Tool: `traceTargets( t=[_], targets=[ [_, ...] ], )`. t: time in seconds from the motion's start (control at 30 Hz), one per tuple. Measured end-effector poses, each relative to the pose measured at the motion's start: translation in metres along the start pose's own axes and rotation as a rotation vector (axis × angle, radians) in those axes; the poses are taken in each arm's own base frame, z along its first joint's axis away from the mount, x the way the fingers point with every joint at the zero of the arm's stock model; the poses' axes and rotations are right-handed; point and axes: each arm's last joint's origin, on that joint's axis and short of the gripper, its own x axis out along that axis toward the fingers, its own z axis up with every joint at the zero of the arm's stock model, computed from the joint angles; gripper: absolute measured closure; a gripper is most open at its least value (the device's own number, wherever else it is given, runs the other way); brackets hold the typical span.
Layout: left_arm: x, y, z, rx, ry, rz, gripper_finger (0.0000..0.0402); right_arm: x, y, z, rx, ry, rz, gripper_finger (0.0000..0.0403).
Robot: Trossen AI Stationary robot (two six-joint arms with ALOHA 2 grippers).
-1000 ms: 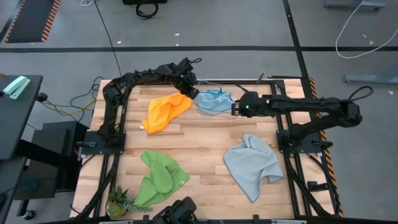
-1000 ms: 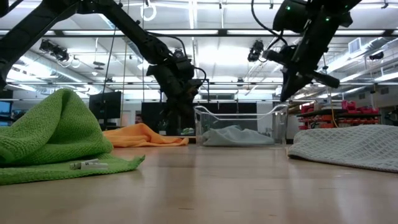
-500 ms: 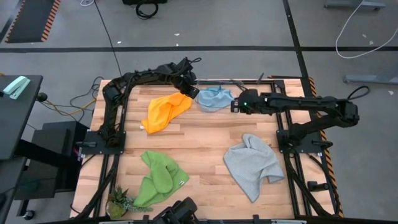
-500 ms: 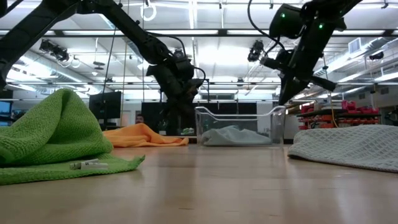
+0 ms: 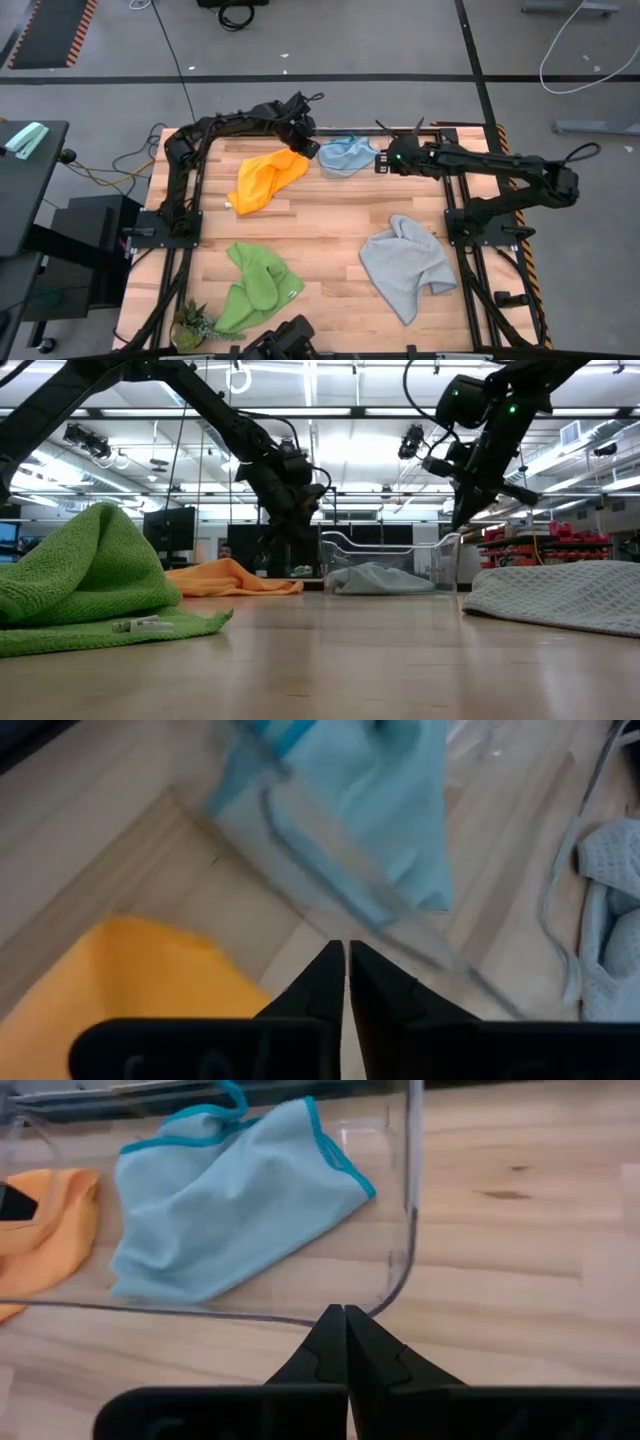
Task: Fold microfiber towels
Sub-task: Adjust the transparent bin, then fold the orange microfiber cloth
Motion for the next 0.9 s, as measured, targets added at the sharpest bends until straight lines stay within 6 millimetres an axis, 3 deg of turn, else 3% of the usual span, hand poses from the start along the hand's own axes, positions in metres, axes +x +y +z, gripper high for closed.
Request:
traceTargets(
  t=[0.27, 0.5, 0.63, 0.9],
  targets=[
    [-0.054, -0.004, 0.001, 0.029, -0.043, 0.021, 0.0349, -0.017, 0.007, -0.009, -0.063, -0.018, 0.088, 0.0396],
    [-0.089, -0.012, -0.027, 0.076, 0.141, 0.22, 0.0346, -0.052, 0.02, -0.033, -0.168, -0.009, 0.29, 0.0393],
    [-0.091, -0.023, -0.046, 0.089, 0.286, 0.243, 0.0352, -0.066, 0.026, -0.053, -0.226, 0.035, 0.37, 0.0393],
    [-0.065, -0.059, -0.089, 0.083, 0.439, 0.248, 0.0346, -0.083, 0.03, -0.085, -0.368, 0.107, 0.453, 0.0392]
  ],
)
